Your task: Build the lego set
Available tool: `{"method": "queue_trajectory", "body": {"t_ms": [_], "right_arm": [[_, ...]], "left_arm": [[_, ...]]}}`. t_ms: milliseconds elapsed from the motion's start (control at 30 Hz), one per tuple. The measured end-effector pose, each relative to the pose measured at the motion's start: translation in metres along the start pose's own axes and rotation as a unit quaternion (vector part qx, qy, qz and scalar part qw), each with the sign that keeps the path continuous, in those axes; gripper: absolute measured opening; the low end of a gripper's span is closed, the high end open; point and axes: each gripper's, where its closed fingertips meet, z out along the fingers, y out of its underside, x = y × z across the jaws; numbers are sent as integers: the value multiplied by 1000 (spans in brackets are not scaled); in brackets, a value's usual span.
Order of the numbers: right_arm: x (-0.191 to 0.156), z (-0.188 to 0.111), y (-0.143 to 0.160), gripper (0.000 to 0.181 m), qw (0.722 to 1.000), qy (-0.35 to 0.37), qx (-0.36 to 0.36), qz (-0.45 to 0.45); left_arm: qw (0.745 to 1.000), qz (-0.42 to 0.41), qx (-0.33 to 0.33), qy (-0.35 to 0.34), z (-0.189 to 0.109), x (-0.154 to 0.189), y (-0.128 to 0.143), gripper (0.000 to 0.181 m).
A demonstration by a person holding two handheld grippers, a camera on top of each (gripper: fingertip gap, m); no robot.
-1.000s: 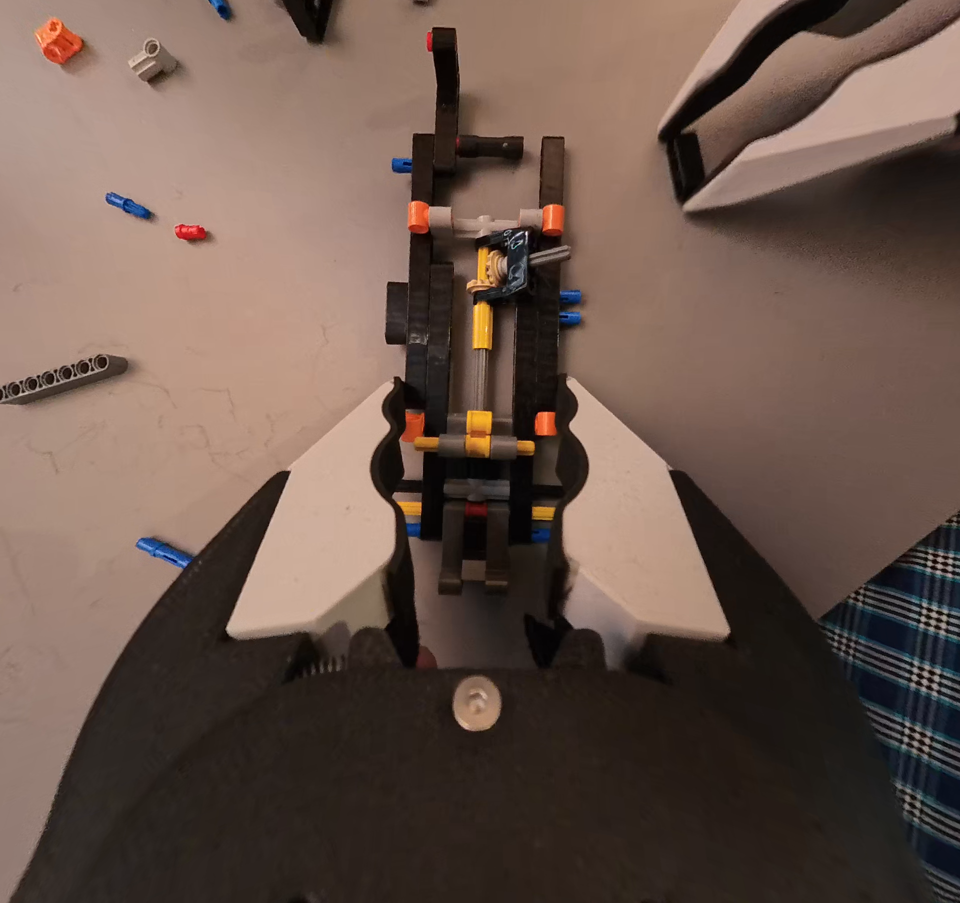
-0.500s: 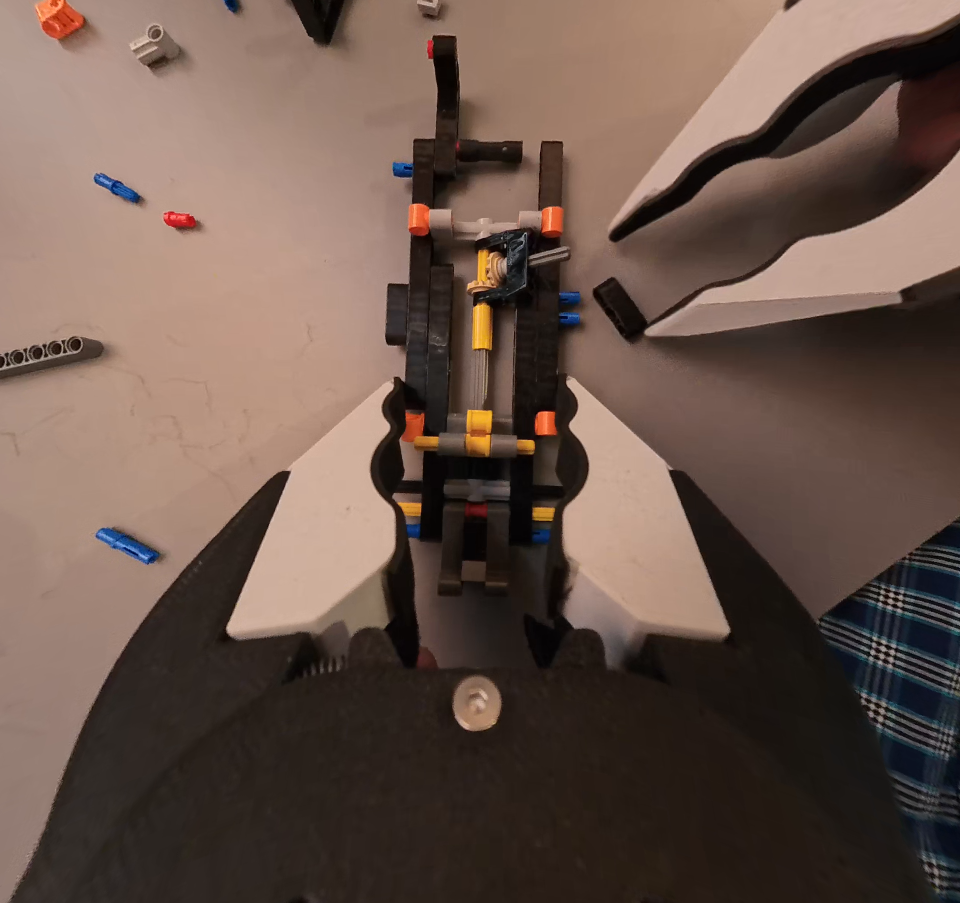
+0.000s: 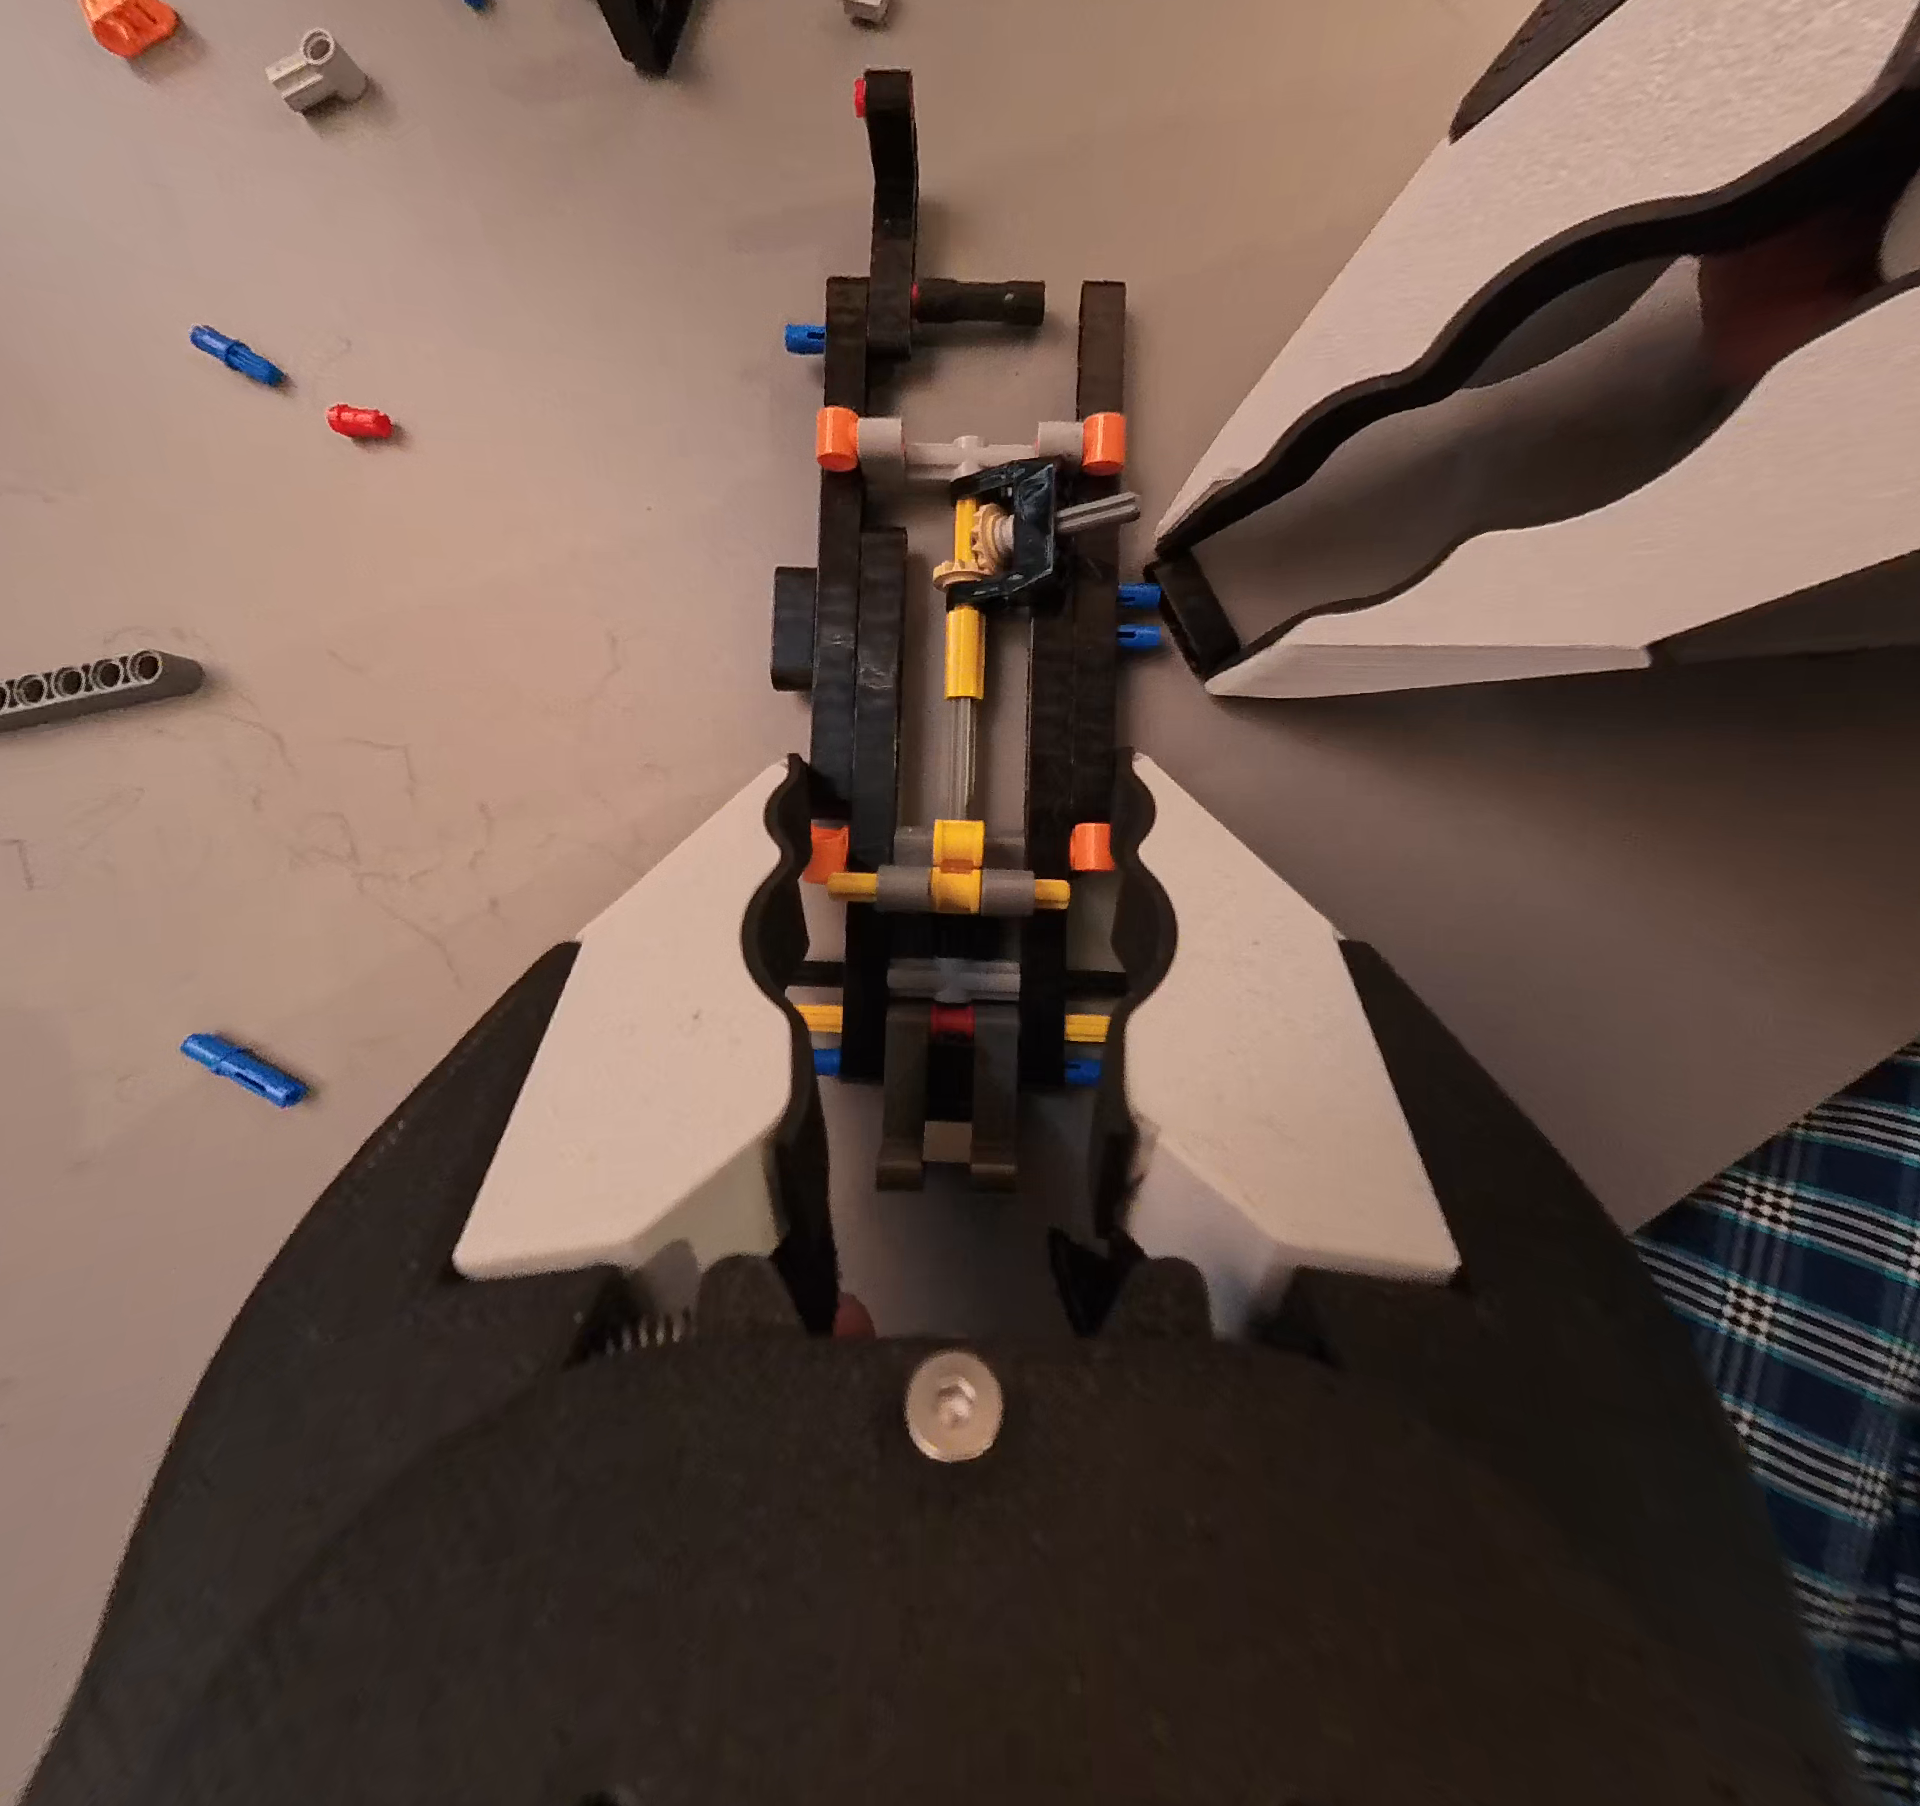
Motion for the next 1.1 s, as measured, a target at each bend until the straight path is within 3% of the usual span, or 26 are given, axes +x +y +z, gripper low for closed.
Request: {"method": "queue_trajectory", "body": {"t_ms": [300,567,1100], "right_arm": [[-1,-4,-2,34,1000,-9,12,13],[-2,-2,1,21,1000,-22,2,-2],[-2,0,-1,21,1000,-3,4,1]], "left_arm": [[1000,-7,2,1,0,-1,0,57],[1000,-7,4,2,0,-1,1,57],[1000,-11,7,1,0,-1,0,57]]}}
